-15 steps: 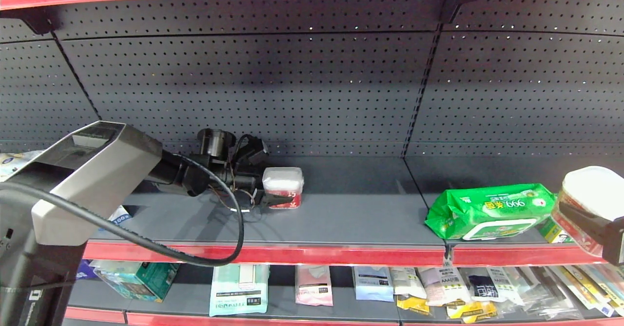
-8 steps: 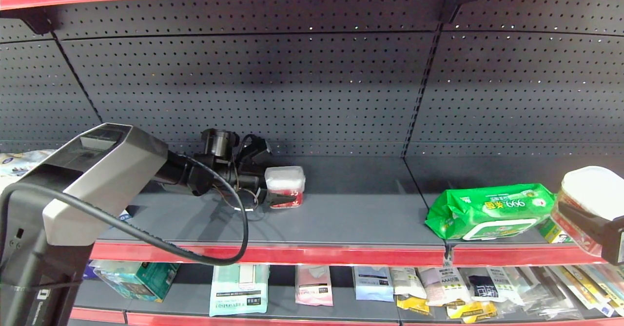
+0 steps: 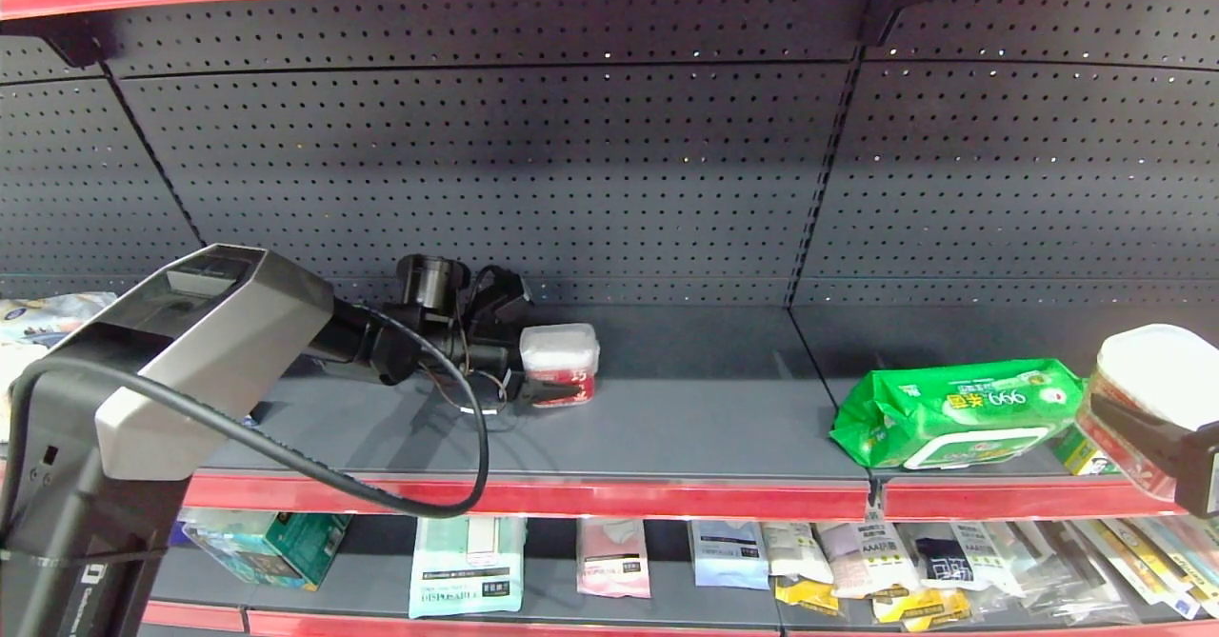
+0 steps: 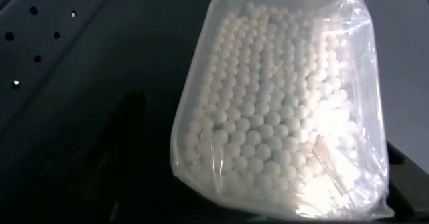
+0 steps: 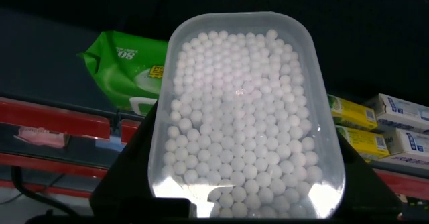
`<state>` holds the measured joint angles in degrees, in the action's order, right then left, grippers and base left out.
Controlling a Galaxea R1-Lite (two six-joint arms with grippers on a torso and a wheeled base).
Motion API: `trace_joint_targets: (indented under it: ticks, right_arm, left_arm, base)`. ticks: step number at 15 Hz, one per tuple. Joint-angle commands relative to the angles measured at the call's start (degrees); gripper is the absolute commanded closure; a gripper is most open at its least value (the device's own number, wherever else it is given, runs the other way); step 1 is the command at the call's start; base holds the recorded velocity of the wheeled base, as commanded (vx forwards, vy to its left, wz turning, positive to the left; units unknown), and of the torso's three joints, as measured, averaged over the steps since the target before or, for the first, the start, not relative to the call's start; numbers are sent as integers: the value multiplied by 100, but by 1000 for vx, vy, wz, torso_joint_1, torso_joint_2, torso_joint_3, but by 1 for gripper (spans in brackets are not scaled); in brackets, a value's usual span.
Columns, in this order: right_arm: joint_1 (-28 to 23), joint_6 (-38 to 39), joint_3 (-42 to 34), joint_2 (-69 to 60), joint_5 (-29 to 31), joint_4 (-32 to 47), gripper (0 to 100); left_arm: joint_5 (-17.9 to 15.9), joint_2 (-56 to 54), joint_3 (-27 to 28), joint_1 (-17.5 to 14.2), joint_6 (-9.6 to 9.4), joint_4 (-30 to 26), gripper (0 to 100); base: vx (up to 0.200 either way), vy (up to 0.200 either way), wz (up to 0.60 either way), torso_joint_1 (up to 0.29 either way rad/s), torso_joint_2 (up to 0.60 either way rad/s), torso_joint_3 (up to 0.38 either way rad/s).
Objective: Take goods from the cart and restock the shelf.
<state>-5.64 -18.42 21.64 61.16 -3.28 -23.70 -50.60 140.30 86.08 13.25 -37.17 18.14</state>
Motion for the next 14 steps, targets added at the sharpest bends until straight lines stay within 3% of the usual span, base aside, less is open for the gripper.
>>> trace_joint_targets:
  ticks: [1,2,12,13,14]
  right_arm:
    - [2,-4,-2,28,-6,-3,100]
    - [2,-4,7,45,-6,-3,100]
    - [11,-4,33,80,-6,-3,100]
    - [11,-4,51,89,-6,-3,100]
    - [11,-4,60,124,-15,-3,100]
  left_arm:
    - [-2,24,-3,-7,-1,5,0]
    - [-2,32,-3,2,-10,5,100]
    - [-125,-20,-118,-7,-27,-3,100]
    - [-512,-152,-337,-33,-62,-12,100]
    - [-653,-398,-680,-33,-62,-21,100]
  base:
    - [0,0,0,0,0,0]
    - [0,0,0,0,0,0]
    - [0,0,0,0,0,0]
    - [0,0,0,0,0,0]
    - [0,0,0,0,0,0]
